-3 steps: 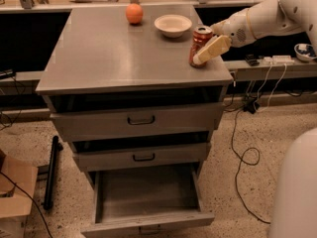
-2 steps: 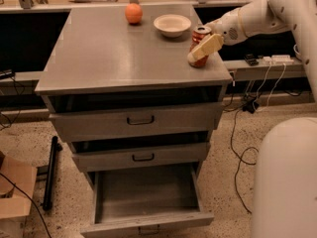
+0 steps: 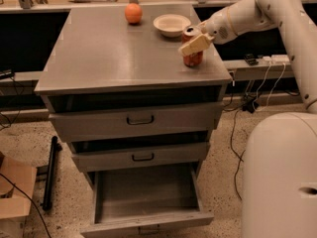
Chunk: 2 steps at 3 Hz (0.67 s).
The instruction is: Place coke can into bottom drawer
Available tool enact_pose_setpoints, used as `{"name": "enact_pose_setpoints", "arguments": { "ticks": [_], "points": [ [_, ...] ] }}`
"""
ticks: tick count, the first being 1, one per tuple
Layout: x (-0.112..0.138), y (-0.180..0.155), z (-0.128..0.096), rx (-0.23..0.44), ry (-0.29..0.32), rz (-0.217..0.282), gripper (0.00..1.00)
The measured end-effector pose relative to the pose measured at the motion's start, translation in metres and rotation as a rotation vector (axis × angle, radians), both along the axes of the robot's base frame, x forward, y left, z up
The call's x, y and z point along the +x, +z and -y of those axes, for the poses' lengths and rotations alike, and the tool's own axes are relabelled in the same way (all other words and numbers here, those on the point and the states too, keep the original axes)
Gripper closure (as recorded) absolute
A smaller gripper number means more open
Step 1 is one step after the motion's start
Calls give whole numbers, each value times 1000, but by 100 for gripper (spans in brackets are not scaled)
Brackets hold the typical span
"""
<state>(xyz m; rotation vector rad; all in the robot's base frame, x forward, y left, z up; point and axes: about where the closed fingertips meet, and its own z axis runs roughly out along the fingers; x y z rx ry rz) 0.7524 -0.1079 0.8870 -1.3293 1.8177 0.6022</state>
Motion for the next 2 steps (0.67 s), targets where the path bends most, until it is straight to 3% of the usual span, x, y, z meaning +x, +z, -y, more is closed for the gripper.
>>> {"name": "enact_pose_setpoints", "arguments": {
  "ticks": [1,2],
  "points": [
    [-10,5,-19,-5,52,11,79],
    [-32,15,-64,-78,181,68,100]
  ]
}}
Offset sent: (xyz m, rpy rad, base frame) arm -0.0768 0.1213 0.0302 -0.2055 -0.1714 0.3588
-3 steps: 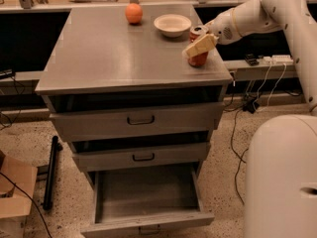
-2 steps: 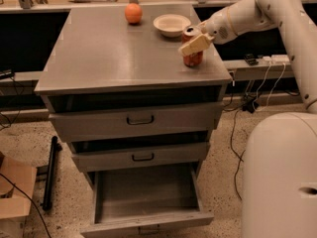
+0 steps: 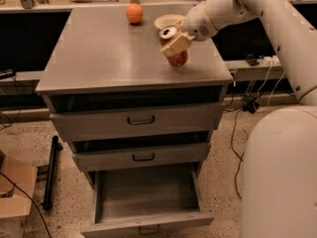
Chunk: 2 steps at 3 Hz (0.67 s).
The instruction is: Place coke can into bottom drawer
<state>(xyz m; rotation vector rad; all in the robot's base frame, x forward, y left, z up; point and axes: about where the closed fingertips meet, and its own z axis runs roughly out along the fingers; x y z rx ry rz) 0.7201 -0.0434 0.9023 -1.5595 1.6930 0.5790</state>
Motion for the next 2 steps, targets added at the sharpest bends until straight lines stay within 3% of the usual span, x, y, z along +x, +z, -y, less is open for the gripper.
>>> {"name": "enact_pose_setpoints", "arguments": {
  "ticks": [1,2],
  "points": [
    [-31,8,-49,-114,133,98,100],
    [-81,-2,-88,-164,247,134,100]
  ]
}}
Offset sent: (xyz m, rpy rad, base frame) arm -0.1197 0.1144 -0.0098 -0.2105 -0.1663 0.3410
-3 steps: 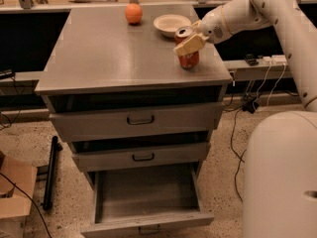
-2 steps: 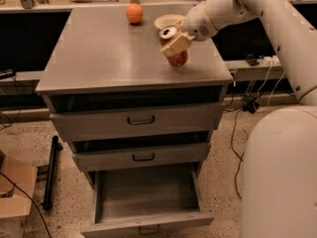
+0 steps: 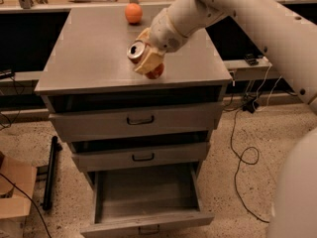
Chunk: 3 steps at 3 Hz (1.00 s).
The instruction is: Place coke can into bottom drawer
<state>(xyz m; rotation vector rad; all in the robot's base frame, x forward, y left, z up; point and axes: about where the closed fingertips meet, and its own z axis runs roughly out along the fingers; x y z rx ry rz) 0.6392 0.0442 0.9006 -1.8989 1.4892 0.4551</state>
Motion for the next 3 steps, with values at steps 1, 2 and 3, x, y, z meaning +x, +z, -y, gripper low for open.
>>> {"name": "enact_pose_setpoints", "arguments": {
  "ticks": [1,2,3],
  "points": [
    [-37,-15,-20,-4,42,-29,100],
    [-82,-67,-8,-96,-12,-167,100],
    [-81,-68,-10,-95,-3,-163,100]
  ]
}}
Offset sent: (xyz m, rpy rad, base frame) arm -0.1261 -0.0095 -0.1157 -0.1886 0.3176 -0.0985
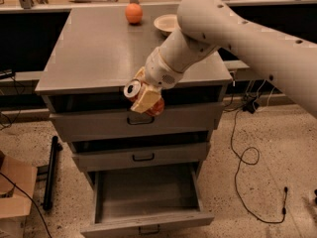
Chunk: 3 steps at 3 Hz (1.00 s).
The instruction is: Place coke can into bottom drawer
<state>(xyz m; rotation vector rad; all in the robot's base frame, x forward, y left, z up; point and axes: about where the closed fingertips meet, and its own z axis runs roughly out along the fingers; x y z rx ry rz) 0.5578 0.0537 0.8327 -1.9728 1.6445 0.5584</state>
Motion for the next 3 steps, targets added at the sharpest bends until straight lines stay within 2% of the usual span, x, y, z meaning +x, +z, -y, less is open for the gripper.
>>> {"name": "enact_pose_setpoints", "arguments": {
  "ticks": [1,3],
  "points": [
    [-2,-12,-3,-43,15,-25,100],
    [-43,-78,-11,-69,-14,-124,100]
  ]
}}
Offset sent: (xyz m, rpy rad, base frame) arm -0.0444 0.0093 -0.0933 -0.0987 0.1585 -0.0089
